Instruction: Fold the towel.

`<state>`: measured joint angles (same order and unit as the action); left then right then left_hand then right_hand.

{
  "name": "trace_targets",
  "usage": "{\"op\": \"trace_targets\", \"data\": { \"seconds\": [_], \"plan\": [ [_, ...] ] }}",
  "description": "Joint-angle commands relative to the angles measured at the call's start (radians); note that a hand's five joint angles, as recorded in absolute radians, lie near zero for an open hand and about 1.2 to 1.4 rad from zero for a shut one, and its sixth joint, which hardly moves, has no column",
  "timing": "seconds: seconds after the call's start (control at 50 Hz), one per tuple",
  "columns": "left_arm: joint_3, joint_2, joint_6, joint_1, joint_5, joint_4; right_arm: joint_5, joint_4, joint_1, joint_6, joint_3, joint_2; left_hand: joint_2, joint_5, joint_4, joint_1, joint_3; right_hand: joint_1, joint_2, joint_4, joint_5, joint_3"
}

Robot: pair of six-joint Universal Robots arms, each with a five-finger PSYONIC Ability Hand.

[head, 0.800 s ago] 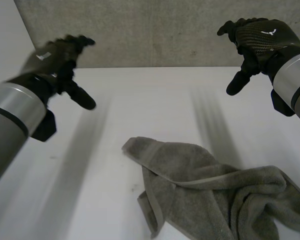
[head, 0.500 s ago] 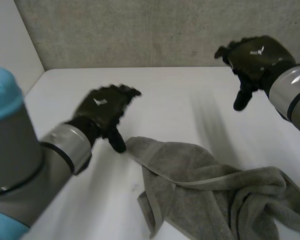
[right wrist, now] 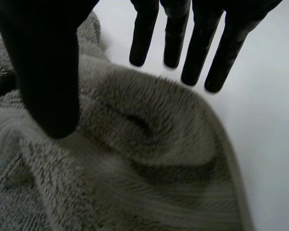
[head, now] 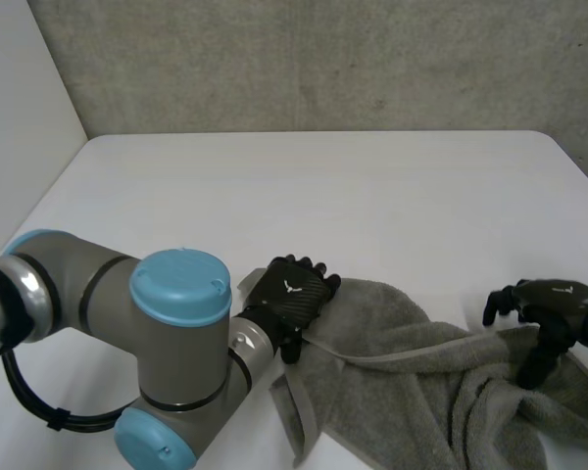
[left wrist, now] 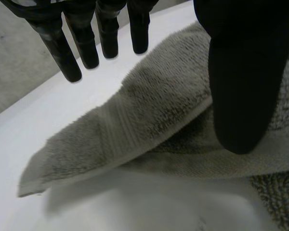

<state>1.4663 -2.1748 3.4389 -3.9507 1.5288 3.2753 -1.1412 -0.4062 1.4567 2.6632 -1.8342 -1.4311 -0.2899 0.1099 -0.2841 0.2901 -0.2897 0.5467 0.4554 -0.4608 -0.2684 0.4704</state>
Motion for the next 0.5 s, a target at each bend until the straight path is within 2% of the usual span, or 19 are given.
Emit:
{"op": "trace_targets", "data": {
  "seconds": [0.02, 0.04, 0.06, 0.08, 0.1, 0.12, 0.16, 0.24, 0.28, 0.32, 0.34, 0.38, 0.4, 0.42, 0.44, 0.46, 0.48, 0.5],
  "plan": [
    [-0.024, -0.054, 0.006, -0.001, -0.030, 0.052, 0.047, 0.107, -0.036, 0.006, -0.046, 0.006, -0.467, 0.472, -0.473, 0.467, -0.467, 0.516, 0.607, -0.602, -0.620, 0.592],
    [-0.032, -0.065, 0.009, -0.001, -0.032, 0.066, 0.040, 0.142, -0.033, 0.000, -0.046, 0.012, -0.624, 0.629, -0.629, 0.623, -0.624, 0.621, 0.712, -0.706, -0.724, 0.697],
    [-0.032, -0.065, 0.009, -0.001, -0.032, 0.066, 0.035, 0.167, -0.035, -0.005, -0.042, 0.021, -0.625, 0.631, -0.631, 0.625, -0.625, 0.700, 0.791, -0.786, -0.804, 0.776],
    [-0.043, -0.077, 0.011, -0.001, -0.030, 0.078, 0.035, 0.167, -0.035, -0.005, -0.042, 0.021, -0.768, 0.773, -0.773, 0.767, -0.768, 0.701, 0.792, -0.787, -0.805, 0.777],
    [-0.055, -0.089, 0.013, -0.001, -0.029, 0.086, 0.032, 0.174, -0.035, -0.011, -0.028, 0.044, -0.874, 0.879, -0.880, 0.874, -0.874, 0.848, 0.939, -0.934, -0.952, 0.924],
    [-0.055, -0.089, 0.013, -0.001, -0.029, 0.086, 0.032, 0.175, -0.035, -0.011, -0.028, 0.044, -0.875, 0.880, -0.881, 0.875, -0.875, 0.850, 0.941, -0.935, -0.953, 0.926],
    [-0.095, -0.092, 0.014, -0.002, -0.021, 0.089, 0.031, 0.179, -0.027, -0.022, 0.024, 0.110, -1.106, 1.111, -1.111, 1.105, -1.106, 0.850, 0.941, -0.935, -0.953, 0.926],
    [-0.161, -0.079, 0.011, -0.012, -0.018, 0.099, 0.035, 0.187, 0.013, -0.034, 0.107, 0.127, -1.106, 1.112, -1.112, 1.106, -1.107, 0.850, 0.941, -0.935, -0.953, 0.926],
    [-0.208, -0.063, 0.009, -0.021, -0.016, 0.115, 0.031, 0.202, 0.057, -0.026, 0.167, 0.133, -1.106, 1.112, -1.112, 1.106, -1.107, 0.850, 0.941, -0.935, -0.953, 0.926],
    [-0.324, -0.042, 0.009, -0.053, -0.001, 0.156, 0.014, 0.294, 0.154, 0.007, 0.315, 0.147, -1.106, 1.112, -1.112, 1.106, -1.107, 0.850, 0.941, -0.935, -0.953, 0.926],
    [-0.325, -0.042, 0.009, -0.053, -0.001, 0.156, 0.014, 0.294, 0.154, 0.007, 0.316, 0.147, -1.106, 1.112, -1.112, 1.106, -1.107, 0.850, 0.941, -0.935, -0.953, 0.926],
    [-0.394, -0.036, 0.011, -0.068, 0.016, 0.182, -0.079, 0.511, 0.233, 0.148, 0.438, 0.143, -1.106, 1.112, -1.112, 1.106, -1.107, 0.850, 0.941, -0.935, -0.953, 0.926],
    [-0.488, -0.036, 0.011, -0.085, 0.046, 0.219, -0.080, 0.512, 0.234, 0.149, 0.438, 0.143, -1.106, 1.112, -1.112, 1.106, -1.107, 0.850, 0.941, -0.935, -0.953, 0.926],
    [-0.489, -0.036, 0.011, -0.085, 0.047, 0.219, -0.142, 0.656, 0.267, 0.215, 0.472, 0.136, -1.106, 1.112, -1.112, 1.106, -1.107, 0.850, 0.941, -0.935, -0.953, 0.926],
    [-0.577, -0.033, 0.011, -0.102, 0.085, 0.249, -0.143, 0.658, 0.268, 0.216, 0.472, 0.136, -1.106, 1.112, -1.112, 1.106, -1.107, 0.850, 0.941, -0.935, -0.953, 0.926],
    [-0.634, -0.030, 0.011, -0.122, 0.117, 0.271, -0.188, 0.799, 0.298, 0.281, 0.490, 0.129, -1.106, 1.112, -1.112, 1.106, -1.107, 0.850, 0.941, -0.935, -0.953, 0.926],
    [-0.635, -0.030, 0.011, -0.122, 0.117, 0.271, -0.189, 0.800, 0.298, 0.282, 0.490, 0.129, -1.106, 1.112, -1.112, 1.106, -1.107, 0.850, 0.941, -0.935, -0.953, 0.926],
    [-0.677, -0.022, 0.009, -0.143, 0.149, 0.286, -0.251, 0.931, 0.322, 0.323, 0.512, 0.101, -1.106, 1.112, -1.112, 1.106, -1.107, 0.850, 0.941, -0.935, -0.953, 0.926]
  ]
}}
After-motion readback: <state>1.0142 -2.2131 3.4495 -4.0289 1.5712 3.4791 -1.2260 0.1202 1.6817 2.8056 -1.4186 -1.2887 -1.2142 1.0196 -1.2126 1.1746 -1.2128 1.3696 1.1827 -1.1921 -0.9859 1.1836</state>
